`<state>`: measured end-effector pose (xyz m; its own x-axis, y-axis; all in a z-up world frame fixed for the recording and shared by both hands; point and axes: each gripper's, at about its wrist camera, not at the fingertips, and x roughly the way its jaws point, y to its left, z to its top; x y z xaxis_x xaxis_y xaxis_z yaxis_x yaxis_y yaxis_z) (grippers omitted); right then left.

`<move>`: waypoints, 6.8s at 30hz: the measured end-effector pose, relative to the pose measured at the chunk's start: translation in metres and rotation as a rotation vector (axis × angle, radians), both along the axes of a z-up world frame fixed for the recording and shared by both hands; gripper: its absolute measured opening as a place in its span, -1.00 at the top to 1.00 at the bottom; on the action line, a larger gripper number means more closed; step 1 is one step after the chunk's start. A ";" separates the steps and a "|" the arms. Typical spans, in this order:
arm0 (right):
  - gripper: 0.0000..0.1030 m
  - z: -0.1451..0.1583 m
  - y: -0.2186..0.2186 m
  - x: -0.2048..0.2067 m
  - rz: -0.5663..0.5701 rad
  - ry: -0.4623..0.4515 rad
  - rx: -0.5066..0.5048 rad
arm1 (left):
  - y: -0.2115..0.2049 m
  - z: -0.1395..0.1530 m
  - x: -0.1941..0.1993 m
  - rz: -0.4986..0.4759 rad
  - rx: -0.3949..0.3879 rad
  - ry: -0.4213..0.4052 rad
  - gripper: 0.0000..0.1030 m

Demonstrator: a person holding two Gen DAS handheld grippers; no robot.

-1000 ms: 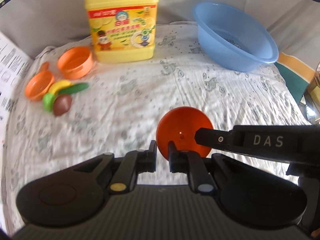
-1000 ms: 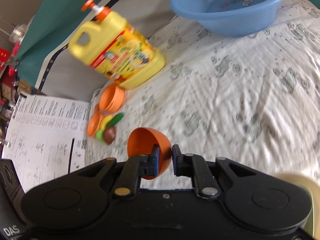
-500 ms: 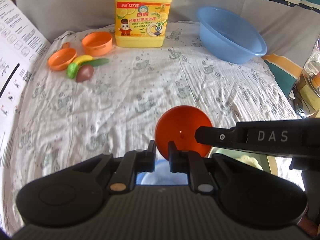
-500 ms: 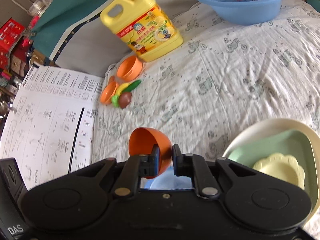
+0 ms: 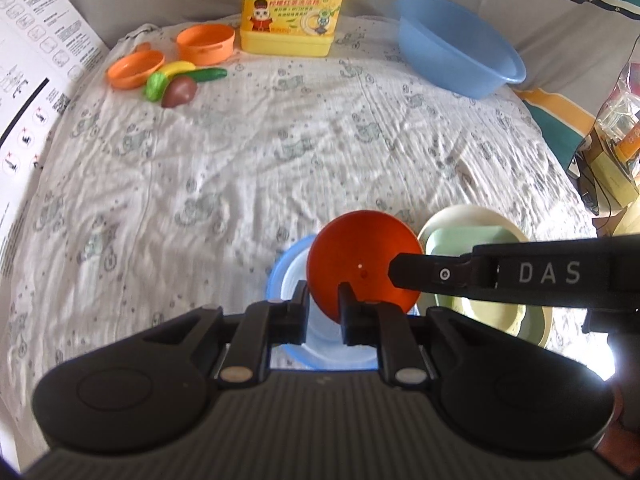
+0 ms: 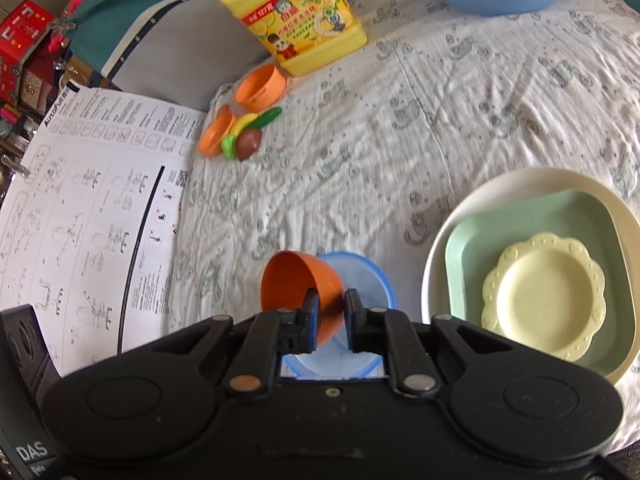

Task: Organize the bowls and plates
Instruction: 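Lower the orange bowl into the clear bowl and open both tools, then close both tools on the rim of the blue-rimmed bowl holding the orange bowl, then lift the nested bowls with both tools and carry them over the plate stack, then lower the nested bowls onto the yellow plate and open both tools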

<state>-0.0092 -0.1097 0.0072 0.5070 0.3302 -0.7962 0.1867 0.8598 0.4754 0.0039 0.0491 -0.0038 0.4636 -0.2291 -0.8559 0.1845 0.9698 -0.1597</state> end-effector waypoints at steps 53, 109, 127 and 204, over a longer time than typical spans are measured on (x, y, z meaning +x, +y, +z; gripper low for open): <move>-0.93 -0.006 -0.028 -0.019 -0.091 -0.029 0.026 | 0.030 -0.002 -0.015 0.105 0.013 -0.078 -1.00; 0.33 -0.037 0.028 0.022 0.088 0.031 -0.152 | 0.027 -0.044 0.003 0.056 -0.057 0.034 0.50; 0.33 0.009 0.003 -0.005 0.047 -0.049 -0.100 | 0.012 0.009 -0.015 0.029 -0.069 -0.029 0.50; 0.22 -0.034 -0.151 -0.050 -0.234 0.024 -0.008 | -0.155 -0.036 0.014 -0.220 0.055 0.075 0.08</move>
<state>-0.0588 -0.2604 -0.0268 0.5499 0.1994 -0.8111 0.3929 0.7952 0.4618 0.0174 -0.1062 -0.0396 0.3422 -0.2695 -0.9002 0.3820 0.9151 -0.1287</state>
